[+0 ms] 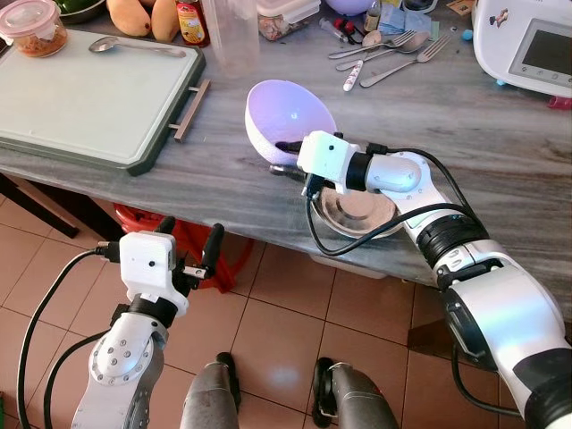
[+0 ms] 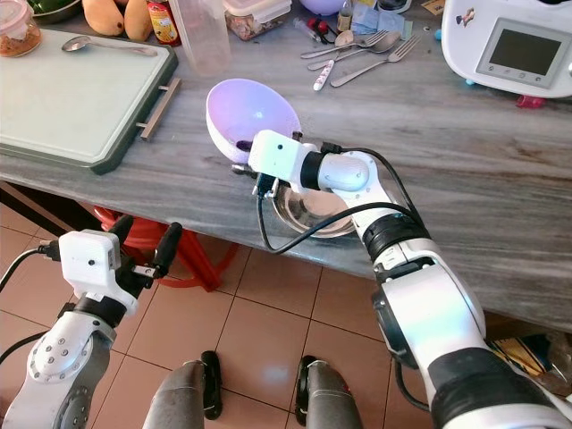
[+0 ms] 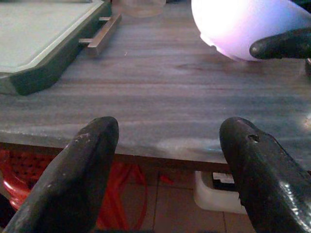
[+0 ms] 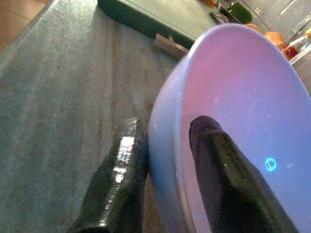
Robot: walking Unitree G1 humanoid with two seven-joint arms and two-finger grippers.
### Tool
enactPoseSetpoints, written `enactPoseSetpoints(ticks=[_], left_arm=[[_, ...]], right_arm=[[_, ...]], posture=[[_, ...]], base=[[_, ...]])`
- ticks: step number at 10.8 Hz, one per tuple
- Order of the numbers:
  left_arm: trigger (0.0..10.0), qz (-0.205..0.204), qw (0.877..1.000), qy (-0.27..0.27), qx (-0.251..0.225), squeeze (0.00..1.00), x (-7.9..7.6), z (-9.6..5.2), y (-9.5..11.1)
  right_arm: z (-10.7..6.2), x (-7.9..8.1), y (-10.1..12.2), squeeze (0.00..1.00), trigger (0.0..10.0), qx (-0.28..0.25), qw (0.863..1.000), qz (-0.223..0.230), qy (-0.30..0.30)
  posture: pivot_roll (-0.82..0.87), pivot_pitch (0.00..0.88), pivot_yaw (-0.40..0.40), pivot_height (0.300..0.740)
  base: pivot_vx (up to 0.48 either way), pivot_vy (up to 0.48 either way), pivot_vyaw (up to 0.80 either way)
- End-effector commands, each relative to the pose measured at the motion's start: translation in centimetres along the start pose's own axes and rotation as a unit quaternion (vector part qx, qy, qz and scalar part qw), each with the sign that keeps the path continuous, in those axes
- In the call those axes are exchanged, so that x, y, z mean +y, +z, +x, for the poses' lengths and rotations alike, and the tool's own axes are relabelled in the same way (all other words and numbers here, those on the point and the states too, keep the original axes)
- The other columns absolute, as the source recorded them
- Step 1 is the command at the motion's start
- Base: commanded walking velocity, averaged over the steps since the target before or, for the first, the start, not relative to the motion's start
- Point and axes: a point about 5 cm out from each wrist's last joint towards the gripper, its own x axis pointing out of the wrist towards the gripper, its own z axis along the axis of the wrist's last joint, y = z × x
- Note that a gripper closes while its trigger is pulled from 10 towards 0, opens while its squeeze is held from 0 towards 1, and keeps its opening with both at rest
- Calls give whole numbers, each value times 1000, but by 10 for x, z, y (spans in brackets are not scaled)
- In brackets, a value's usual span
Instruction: Setting the table
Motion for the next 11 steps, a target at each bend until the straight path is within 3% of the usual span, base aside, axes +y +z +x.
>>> enactPoseSetpoints(ticks=[1, 7, 11], left_arm=[[10000, 2, 1000, 7, 8, 0, 1, -2, -2], [10000, -2, 1000, 10, 7, 0, 0, 6, -5], [10000, -7, 1000, 10, 1, 0, -2, 12, -7]], right_arm=[[0, -4, 4, 1000, 10000, -2, 1000, -19, 1], [-4, -24, 20, 914, 10000, -41, 998, -31, -36], [-12, -11, 19, 882, 10000, -76, 997, -13, -29]], posture=[[87, 287, 17, 740], [70, 258, 0, 740], [45, 240, -8, 740]], base=[[0, 0, 0], [0, 0, 0], [0, 0, 0]])
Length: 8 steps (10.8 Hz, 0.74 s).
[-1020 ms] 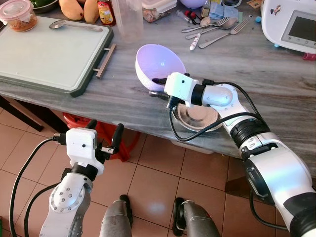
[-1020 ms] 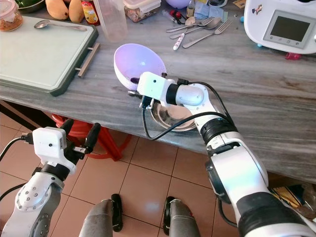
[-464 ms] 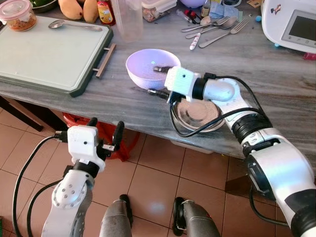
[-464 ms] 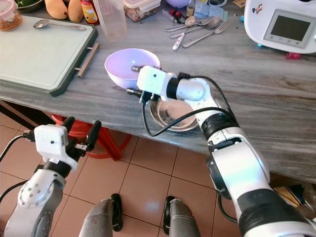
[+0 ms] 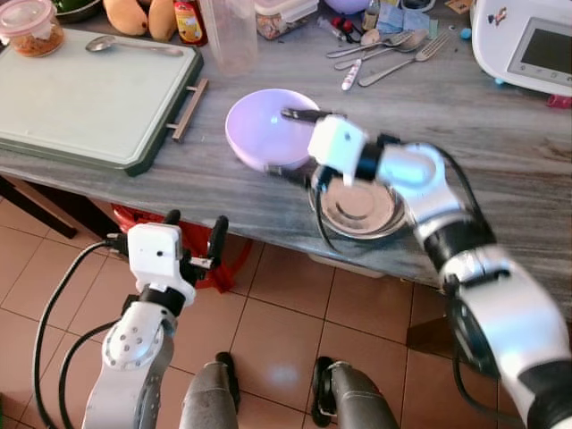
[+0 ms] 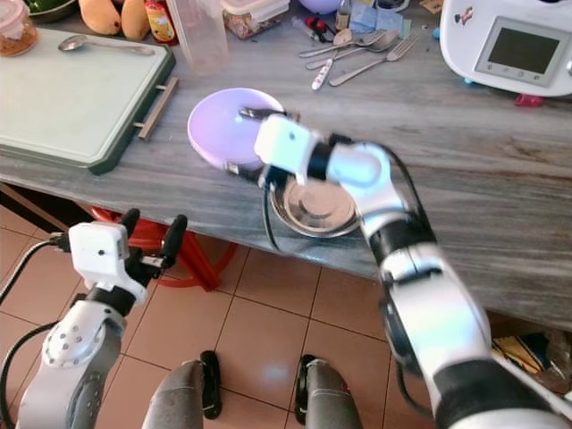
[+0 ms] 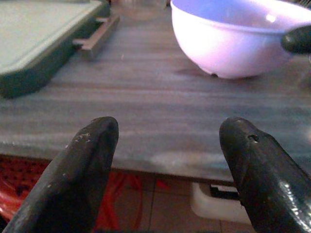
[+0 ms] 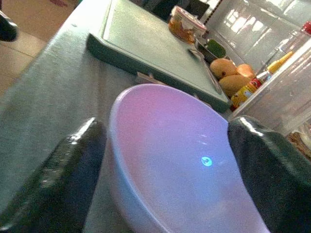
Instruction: Setting the table
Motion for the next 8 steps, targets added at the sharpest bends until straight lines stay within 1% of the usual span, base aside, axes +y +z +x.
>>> enactPoseSetpoints(ticks=[1, 3, 4, 5, 6, 7, 8], left_arm=[[10000, 4, 1000, 1, 8, 0, 1, -1, -5], [10000, 4, 1000, 0, 7, 0, 1, 0, -5], [10000, 2, 1000, -3, 3, 0, 1, 1, -5], [10000, 3, 1000, -5, 2, 0, 1, 1, -5], [10000, 3, 1000, -6, 2, 0, 1, 2, -5], [10000, 3, 1000, -7, 2, 0, 2, 2, -5], [10000, 4, 1000, -8, 3, 0, 1, 2, -6]], right_arm=[[-6, 0, 5, 875, 10000, -17, 1000, 3, -9], [-16, 10, 7, 878, 10000, -26, 999, 16, -42], [-30, 10, 14, 541, 10000, -44, 988, 26, -144], [-36, 10, 17, 165, 10000, -45, 982, 34, -182], [-42, 9, 19, 0, 10000, -42, 975, 32, -214], [-50, 13, 16, 0, 10000, -19, 963, 59, -261], [-52, 20, 12, 0, 10000, 3, 959, 89, -269]], posture=[[38, 237, -6, 740], [31, 232, -5, 740], [23, 228, -4, 740], [21, 226, -2, 740], [19, 225, -1, 740], [16, 225, 0, 740], [15, 225, 0, 740]], base=[[0, 0, 0], [0, 0, 0], [0, 0, 0], [0, 0, 0], [0, 0, 0], [0, 0, 0], [0, 0, 0]])
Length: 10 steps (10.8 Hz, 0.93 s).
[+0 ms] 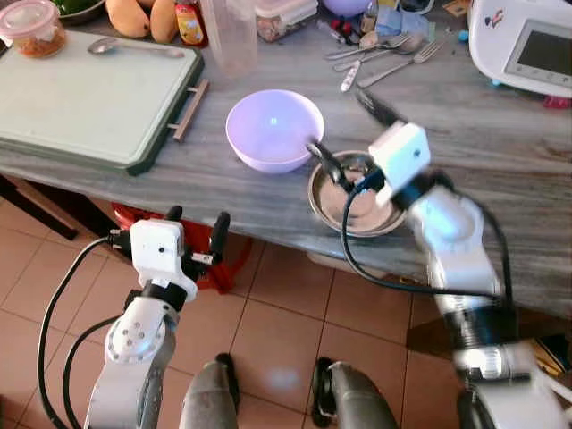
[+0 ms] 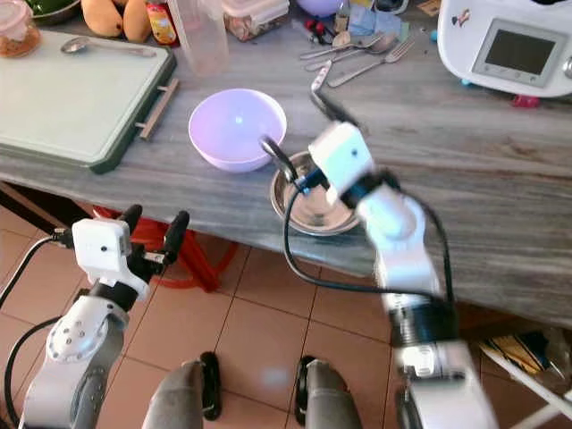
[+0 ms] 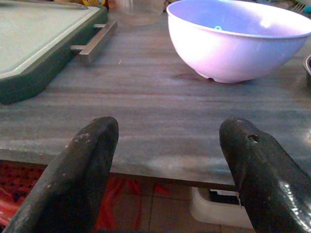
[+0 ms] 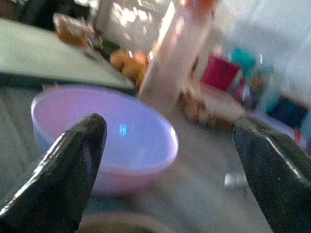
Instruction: Setting the table
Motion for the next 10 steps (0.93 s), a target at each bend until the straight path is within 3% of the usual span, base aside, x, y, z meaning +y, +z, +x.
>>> enactPoseSetpoints(ticks=[1, 5, 8, 10], left_arm=[[10000, 4, 1000, -4, 9, 0, 0, -2, -4], [10000, 5, 1000, -3, 11, 0, 1, -4, -4], [10000, 6, 1000, -5, 11, 0, 0, -4, -4], [10000, 6, 1000, -4, 12, 0, 0, -5, -5]], right_arm=[[-2, 4, -1, 0, 10000, 16, 1000, 15, -10], [-10, 20, -25, 0, 10000, 133, 987, 77, -36], [-12, 24, -37, 0, 10000, 196, 971, 137, -32], [-12, 24, -39, 0, 10000, 211, 966, 150, -26]], posture=[[15, 225, 0, 740], [20, 232, 0, 740], [20, 236, -5, 740], [21, 236, -7, 740]], base=[[0, 0, 0], [0, 0, 0], [0, 0, 0], [0, 0, 0]])
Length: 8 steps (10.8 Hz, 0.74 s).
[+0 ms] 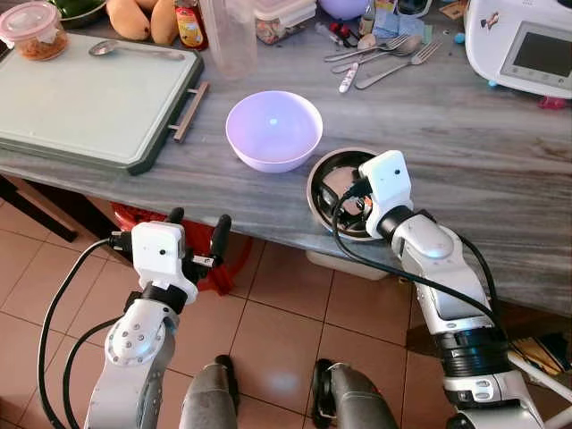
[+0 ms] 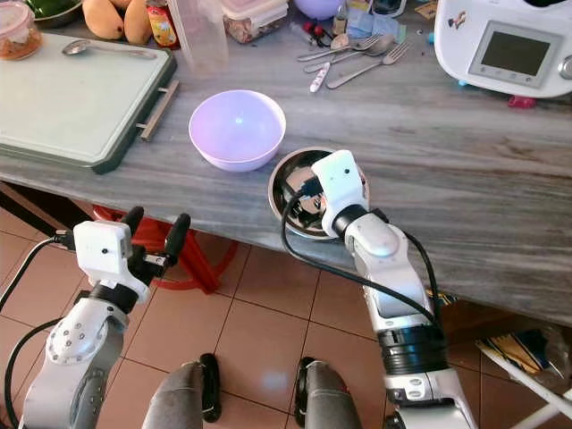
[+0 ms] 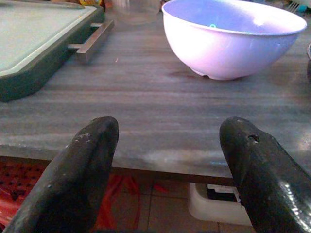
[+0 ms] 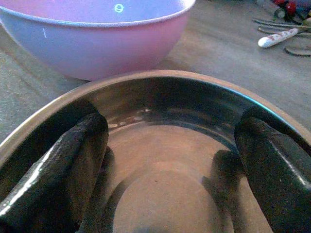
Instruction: Setting the table
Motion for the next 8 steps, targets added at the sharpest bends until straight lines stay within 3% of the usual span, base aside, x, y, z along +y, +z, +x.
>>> enactPoseSetpoints(ticks=[1, 4, 8], left_arm=[[10000, 5, 1000, 1, 8, 0, -1, -3, -3], [10000, 9, 1000, 0, 11, 0, -1, 0, -4], [10000, 8, 1000, 2, 13, 0, -2, 1, -5]], right_arm=[[1, 4, -4, 0, 10000, 16, 1000, 21, 11], [12, 12, 2, 0, 10000, 12, 999, 39, 35], [20, 11, 6, 0, 10000, -1, 999, 38, 27]], posture=[[23, 236, -7, 740], [20, 227, -9, 740], [24, 226, -9, 740]], base=[[0, 0, 0], [0, 0, 0], [0, 0, 0]])
